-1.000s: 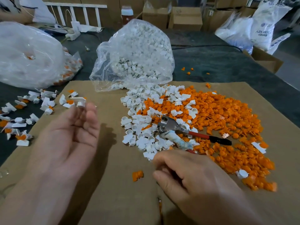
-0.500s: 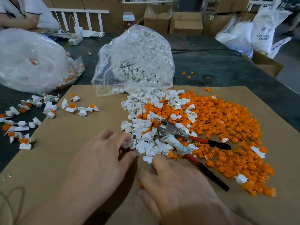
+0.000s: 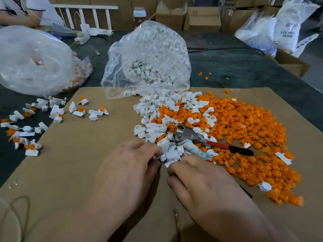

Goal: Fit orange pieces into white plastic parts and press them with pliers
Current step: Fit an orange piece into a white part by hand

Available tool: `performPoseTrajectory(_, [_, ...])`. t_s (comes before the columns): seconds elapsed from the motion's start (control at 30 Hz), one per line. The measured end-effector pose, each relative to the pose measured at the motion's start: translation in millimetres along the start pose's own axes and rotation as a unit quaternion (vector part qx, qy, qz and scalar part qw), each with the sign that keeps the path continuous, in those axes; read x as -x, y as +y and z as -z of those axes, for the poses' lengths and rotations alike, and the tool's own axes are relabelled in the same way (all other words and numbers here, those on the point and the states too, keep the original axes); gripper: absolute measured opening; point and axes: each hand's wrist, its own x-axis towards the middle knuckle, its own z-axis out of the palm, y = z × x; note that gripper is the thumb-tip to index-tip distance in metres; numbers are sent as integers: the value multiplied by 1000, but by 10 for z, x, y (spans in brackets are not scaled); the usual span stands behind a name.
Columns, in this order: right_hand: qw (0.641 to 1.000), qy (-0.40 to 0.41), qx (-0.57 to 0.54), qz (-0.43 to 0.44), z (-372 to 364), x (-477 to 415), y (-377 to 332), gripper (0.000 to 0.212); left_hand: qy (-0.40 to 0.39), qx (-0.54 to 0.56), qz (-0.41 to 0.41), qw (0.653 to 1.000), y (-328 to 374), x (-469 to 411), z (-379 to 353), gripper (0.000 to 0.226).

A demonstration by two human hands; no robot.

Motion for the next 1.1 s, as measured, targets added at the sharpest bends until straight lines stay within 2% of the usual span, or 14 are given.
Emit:
performPoseTrajectory(0.1, [997,38,-63,-7,7,-2,55,19,-2,17,10,1000,6,-5,19,14])
performPoseTrajectory(0.2, [989,76,-127,-22,-1,6,108,11,10,100,60,993,19,-15,48,15])
performPoseTrajectory(0.33, [950,112,-284,-62,-5,38,154,31,16,185,101,977,99,1,94,15])
performPoseTrajectory(0.47, [851,77,-507,-114,7,23,203,25,12,276,116,954,188,22,117,15])
performPoseTrajectory(0.53, [784,45,-606,-123,18,3,238,30,18,327,121,937,209,35,106,14])
performPoseTrajectory(0.63, [692,-2,-713,-113,31,-27,252,29,10,439,157,885,189,28,44,12])
performPoseTrajectory(0.77, [587,-22,-803,-100,29,-51,234,19,1,536,162,828,154,19,24,26])
performPoseTrajectory(0.83, [571,-18,-815,-101,38,-56,220,19,-19,534,146,833,143,33,19,39])
performPoseTrajectory(0.9, [577,-12,-811,-97,45,-56,208,18,-32,519,142,842,139,53,3,45])
performPoseTrajectory(1.0, [575,-14,-814,-86,61,-51,210,16,-30,513,164,842,155,73,-38,44])
performPoseTrajectory(1.1, [547,-25,-831,-97,73,-49,230,17,-29,529,173,830,197,64,-25,35])
